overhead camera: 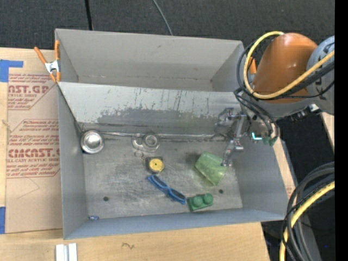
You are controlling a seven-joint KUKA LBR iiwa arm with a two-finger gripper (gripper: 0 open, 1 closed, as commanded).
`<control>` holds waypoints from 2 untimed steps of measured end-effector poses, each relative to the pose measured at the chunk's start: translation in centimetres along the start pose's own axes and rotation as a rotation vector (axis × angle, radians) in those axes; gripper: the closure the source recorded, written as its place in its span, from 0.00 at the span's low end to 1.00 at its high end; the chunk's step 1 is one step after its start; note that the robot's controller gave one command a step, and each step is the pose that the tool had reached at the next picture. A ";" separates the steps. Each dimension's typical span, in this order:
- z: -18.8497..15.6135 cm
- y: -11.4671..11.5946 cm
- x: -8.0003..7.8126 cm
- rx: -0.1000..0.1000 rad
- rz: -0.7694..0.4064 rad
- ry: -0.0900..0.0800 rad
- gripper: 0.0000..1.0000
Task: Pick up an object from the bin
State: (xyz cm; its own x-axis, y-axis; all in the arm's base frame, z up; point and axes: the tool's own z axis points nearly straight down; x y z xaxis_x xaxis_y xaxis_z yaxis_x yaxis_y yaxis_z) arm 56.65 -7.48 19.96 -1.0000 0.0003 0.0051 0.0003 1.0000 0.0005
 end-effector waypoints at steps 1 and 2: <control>9.6 -0.2 1.7 -0.001 0.509 0.001 0.00; 9.3 -0.3 1.5 0.000 0.508 -0.006 1.00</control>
Offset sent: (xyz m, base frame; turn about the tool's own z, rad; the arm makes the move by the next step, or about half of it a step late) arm -0.0154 -0.0029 -0.0929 0.5091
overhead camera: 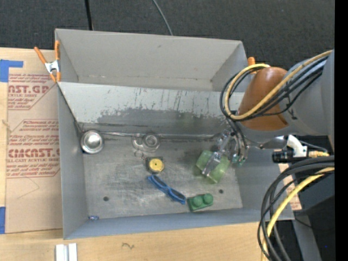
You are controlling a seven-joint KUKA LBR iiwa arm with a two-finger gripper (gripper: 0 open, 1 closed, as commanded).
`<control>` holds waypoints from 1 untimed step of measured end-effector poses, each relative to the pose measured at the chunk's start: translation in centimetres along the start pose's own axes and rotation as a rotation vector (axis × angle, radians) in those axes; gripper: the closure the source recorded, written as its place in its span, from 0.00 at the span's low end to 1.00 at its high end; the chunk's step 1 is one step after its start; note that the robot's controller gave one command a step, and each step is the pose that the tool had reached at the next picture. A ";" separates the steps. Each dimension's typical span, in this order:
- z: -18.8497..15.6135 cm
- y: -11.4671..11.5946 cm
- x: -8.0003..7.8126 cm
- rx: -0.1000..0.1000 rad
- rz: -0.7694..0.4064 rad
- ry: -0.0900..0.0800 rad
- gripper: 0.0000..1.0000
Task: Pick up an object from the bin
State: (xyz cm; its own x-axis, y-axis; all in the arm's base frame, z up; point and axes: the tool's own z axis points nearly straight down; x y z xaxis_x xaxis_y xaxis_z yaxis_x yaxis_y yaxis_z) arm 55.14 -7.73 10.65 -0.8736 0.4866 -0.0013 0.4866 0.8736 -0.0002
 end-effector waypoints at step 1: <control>-12.1 1.1 -0.5 -0.004 -0.030 -0.007 1.00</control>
Offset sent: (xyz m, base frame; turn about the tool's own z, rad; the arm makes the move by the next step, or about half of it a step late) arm 0.0079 0.0065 0.1165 -0.0276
